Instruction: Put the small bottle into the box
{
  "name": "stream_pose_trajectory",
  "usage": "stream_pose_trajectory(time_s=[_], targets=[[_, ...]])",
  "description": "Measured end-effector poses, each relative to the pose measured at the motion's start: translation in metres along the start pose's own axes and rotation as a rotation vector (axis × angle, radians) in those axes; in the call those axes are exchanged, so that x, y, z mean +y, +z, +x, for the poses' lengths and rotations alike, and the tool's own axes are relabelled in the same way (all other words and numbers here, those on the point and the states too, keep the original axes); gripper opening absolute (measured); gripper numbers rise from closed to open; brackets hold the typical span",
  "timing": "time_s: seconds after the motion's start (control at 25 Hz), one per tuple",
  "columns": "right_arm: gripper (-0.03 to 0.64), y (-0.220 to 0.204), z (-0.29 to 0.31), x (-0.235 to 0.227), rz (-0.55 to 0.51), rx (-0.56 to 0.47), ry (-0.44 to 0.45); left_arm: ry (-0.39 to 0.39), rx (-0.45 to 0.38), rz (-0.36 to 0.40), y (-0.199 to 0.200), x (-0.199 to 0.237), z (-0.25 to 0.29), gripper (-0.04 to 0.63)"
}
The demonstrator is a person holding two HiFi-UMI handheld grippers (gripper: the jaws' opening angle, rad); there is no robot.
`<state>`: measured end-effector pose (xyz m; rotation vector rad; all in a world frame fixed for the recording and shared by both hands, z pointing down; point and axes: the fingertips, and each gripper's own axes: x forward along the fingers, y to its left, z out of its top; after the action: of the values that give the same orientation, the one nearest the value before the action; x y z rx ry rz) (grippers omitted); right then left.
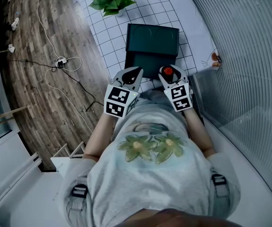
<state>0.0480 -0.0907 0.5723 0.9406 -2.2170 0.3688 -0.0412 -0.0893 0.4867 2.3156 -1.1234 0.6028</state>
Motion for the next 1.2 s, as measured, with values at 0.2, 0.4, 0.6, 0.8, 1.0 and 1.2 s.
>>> stream_pose_trajectory(time_s=[0.2, 0.4, 0.6, 0.8, 1.0, 1.2], targets=[[0.216, -0.001, 0.003, 0.002, 0.034, 0.006, 0.008, 0.002, 0.001, 0.003, 0.0, 0.001, -0.002, 0.008], [0.216, -0.006, 0.005, 0.004, 0.05, 0.014, 0.004, -0.005, 0.0, 0.002, 0.0, -0.001, -0.003, 0.008], [0.216, -0.01, 0.007, 0.006, 0.023, 0.033, 0.006, -0.01, 0.003, 0.007, 0.001, -0.003, -0.004, 0.008], [0.216, -0.006, 0.01, 0.007, 0.013, 0.031, 0.001, -0.017, 0.006, 0.013, 0.0, -0.005, -0.004, 0.008], [0.216, -0.008, 0.015, 0.009, 0.007, 0.043, 0.008, -0.021, 0.006, 0.015, 0.001, -0.006, -0.005, 0.008], [0.216, -0.012, 0.018, 0.007, -0.005, 0.055, 0.007, -0.022, 0.009, 0.014, 0.0, -0.005, -0.004, 0.008]])
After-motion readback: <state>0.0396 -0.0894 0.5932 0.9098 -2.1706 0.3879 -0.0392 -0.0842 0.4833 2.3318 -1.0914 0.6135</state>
